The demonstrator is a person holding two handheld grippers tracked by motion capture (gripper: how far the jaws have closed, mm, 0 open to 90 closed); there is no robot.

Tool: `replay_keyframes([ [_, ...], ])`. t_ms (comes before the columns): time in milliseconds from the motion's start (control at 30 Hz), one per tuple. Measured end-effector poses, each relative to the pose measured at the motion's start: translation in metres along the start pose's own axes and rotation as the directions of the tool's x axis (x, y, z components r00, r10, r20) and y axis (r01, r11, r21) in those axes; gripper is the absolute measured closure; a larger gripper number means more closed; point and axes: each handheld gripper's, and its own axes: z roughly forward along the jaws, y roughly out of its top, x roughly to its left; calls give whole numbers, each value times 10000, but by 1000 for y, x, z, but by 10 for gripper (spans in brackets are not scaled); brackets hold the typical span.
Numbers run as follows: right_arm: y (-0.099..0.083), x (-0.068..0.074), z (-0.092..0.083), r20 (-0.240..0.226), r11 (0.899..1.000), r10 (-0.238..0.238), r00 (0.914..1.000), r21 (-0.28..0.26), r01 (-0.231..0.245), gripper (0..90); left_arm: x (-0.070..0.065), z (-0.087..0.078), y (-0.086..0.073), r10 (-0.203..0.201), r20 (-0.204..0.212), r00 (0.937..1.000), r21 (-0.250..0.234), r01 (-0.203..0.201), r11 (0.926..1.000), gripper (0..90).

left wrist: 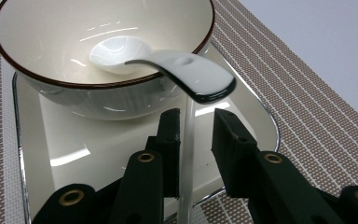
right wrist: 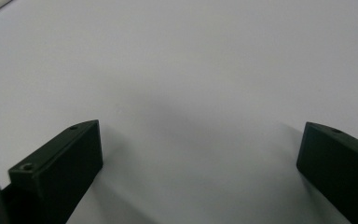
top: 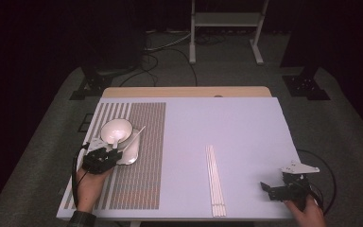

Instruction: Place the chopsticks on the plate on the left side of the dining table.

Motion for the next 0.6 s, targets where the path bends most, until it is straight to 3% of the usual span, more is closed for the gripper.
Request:
replay_keyframes([
  [233,0,0,0,-1,10000,0,10000,1,0,0,-10,-2,1,118,85,9999,-3,-118,9999,660],
  [600,0,0,0,0,10000,-1,10000,1,1,0,-23,-4,3,327,432,9985,24,-328,9995,469],
])
